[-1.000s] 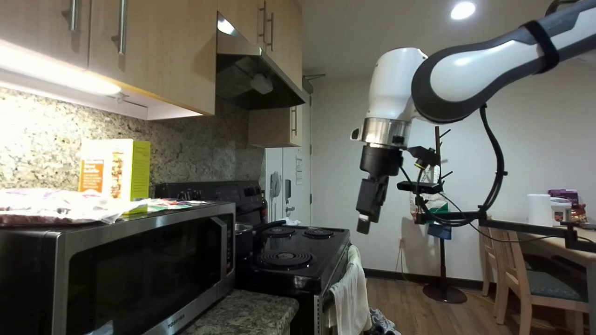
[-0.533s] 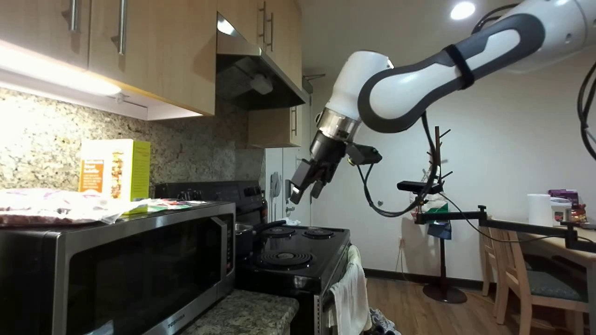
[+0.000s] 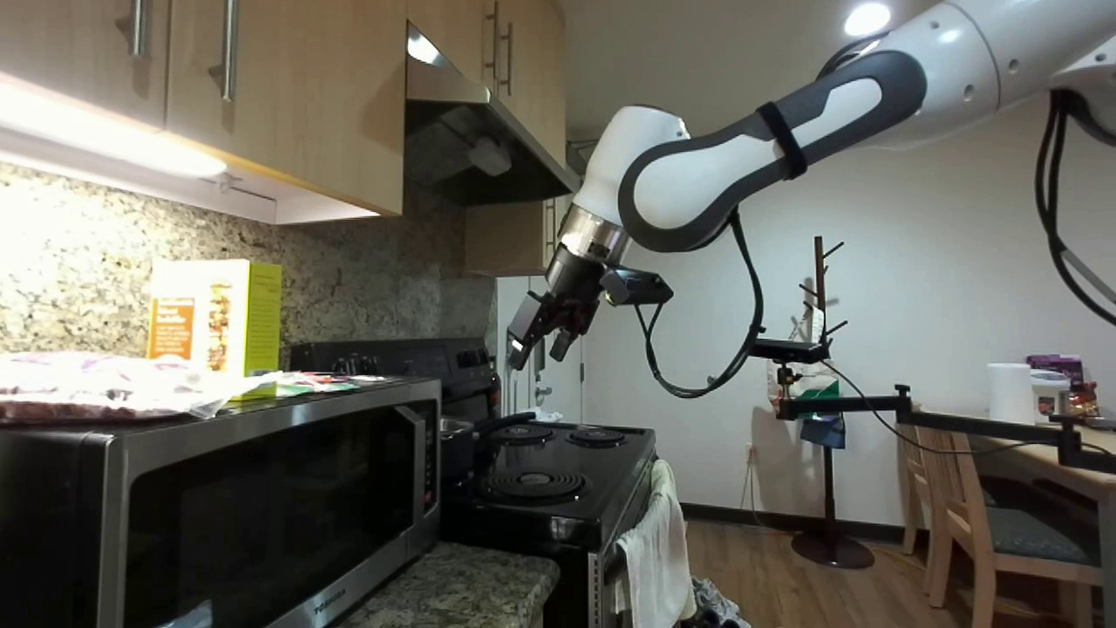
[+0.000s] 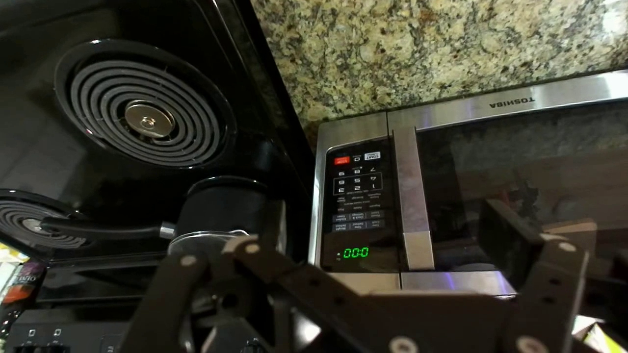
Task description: Open the microwave
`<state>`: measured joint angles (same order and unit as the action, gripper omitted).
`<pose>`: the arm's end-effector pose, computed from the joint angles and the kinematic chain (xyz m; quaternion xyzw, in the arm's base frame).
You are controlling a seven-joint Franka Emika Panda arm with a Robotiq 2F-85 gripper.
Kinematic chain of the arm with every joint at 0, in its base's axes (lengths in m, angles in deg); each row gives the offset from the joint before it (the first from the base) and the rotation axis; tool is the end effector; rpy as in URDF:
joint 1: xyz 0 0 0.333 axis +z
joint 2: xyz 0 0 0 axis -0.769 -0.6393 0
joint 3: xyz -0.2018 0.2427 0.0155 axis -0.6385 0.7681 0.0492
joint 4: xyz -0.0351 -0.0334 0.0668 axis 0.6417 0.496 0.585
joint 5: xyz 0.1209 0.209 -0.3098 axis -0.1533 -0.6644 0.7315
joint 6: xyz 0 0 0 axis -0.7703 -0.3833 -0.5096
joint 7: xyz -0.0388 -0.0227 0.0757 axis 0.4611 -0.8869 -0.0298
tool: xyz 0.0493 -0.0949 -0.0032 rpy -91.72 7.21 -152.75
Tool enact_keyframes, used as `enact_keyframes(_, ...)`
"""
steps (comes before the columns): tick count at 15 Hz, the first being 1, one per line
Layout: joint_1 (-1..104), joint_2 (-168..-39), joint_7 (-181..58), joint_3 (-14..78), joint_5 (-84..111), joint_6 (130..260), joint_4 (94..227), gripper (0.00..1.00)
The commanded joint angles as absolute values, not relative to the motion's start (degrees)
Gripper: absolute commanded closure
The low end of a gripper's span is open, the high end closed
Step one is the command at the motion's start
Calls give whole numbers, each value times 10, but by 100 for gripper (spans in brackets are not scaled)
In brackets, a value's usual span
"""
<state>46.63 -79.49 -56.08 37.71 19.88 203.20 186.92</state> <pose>0.5580 -0.0156 0.5494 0.9586 -0.0539 0.2758 0.0449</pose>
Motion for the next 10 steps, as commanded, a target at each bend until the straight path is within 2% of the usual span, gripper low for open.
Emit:
enact_keyframes(1,476,-811,-569,367,173,2083,1885,0)
enact_keyframes(8,485,-900,-580,360,88,2416,1952,0)
enact_keyframes(10,477,-946,-615,390,44,2511,1973,0)
